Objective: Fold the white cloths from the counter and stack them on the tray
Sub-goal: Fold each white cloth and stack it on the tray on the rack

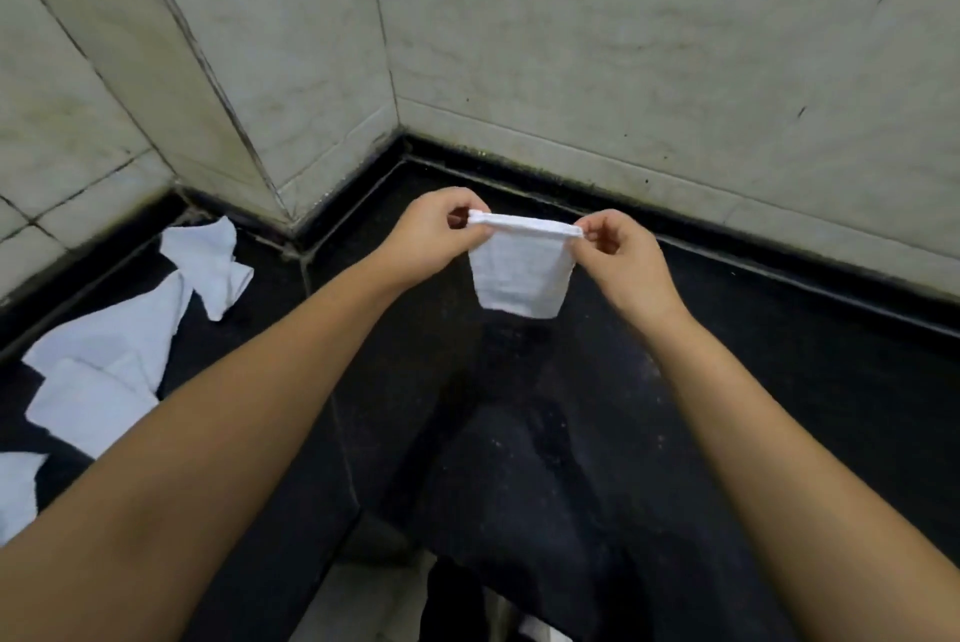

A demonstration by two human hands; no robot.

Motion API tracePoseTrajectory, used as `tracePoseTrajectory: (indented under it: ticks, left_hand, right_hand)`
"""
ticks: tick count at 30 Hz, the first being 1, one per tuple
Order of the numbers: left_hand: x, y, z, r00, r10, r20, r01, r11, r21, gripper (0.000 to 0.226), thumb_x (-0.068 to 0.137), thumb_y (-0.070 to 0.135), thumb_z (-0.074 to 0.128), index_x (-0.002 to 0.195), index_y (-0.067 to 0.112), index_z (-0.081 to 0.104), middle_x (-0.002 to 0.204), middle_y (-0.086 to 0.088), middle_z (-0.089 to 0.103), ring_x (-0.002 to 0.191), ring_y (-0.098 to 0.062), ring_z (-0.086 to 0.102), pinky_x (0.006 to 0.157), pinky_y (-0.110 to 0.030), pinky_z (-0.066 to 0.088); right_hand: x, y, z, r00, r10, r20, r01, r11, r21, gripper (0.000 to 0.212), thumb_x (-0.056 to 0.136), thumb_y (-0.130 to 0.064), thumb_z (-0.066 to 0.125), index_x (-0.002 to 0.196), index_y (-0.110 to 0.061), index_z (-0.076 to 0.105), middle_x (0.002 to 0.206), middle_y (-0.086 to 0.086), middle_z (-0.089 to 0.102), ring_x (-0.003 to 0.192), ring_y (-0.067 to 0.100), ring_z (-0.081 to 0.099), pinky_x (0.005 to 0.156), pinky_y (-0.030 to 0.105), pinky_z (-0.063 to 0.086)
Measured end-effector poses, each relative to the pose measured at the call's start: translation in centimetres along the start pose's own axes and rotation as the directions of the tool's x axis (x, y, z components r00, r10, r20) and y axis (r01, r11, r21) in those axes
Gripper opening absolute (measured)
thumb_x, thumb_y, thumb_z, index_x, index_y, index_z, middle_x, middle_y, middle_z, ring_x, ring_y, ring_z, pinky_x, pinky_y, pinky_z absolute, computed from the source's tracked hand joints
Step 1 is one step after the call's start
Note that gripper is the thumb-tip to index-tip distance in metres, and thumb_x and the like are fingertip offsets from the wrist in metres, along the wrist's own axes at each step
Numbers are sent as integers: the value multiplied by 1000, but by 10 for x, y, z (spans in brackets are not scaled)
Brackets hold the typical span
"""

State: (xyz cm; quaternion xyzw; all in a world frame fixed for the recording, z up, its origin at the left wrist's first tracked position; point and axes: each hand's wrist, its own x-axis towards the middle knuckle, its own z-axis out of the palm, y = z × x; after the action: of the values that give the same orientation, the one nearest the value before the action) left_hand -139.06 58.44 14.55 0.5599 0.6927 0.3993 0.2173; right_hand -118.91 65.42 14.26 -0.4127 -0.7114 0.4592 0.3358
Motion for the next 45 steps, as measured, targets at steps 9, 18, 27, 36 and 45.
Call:
tracePoseTrajectory:
  ticks: [9, 18, 27, 36, 45]
  left_hand:
    - [-125, -42, 71, 954, -157, 254, 138, 986, 90, 12, 82, 8, 68, 94, 10, 70, 96, -4, 70, 92, -18, 65, 84, -26, 48]
    - [-151, -65, 91, 851, -337, 402, 338, 938, 72, 5, 84, 19, 68, 89, 21, 66, 94, -3, 68, 86, -12, 63, 78, -23, 49]
    - [-65, -77, 101, 868, -447, 216, 431, 895, 118, 7, 86, 17, 63, 86, 13, 57, 70, 8, 48, 63, -3, 44, 56, -16, 35]
    - [-46, -95, 117, 853, -501, 144, 435, 836, 334, 11, 90, 24, 57, 97, 15, 57, 85, 4, 54, 88, -19, 57, 87, -36, 43]
    - [-70, -93, 127, 840, -538, -68, 515, 751, 413, 38, 93, 44, 50, 114, 12, 51, 114, -5, 57, 107, -22, 54, 92, -38, 38]
  right_hand:
    - [-111, 83, -10, 933, 138, 332, -60, 970, -236, 14, 85, -8, 61, 80, -21, 58, 87, 0, 68, 78, 14, 61, 74, 29, 49]
    - [-125, 117, -4, 796, 314, 517, -198, 943, -266, 14, 86, -8, 62, 80, -20, 60, 76, -8, 59, 69, 2, 54, 67, 13, 44]
    - [-40, 127, 22, 860, 479, 174, -437, 868, -235, 9, 89, -15, 60, 80, -17, 59, 83, 2, 60, 78, 14, 56, 68, 23, 44]
    - [-24, 143, 46, 860, 509, 33, -452, 790, -413, 7, 92, -19, 52, 89, -15, 56, 79, -2, 56, 76, 17, 55, 68, 30, 46]
    - [-30, 134, 51, 864, 502, 40, -346, 650, -676, 37, 96, -36, 46, 111, -3, 53, 111, 14, 60, 98, 29, 60, 74, 36, 48]
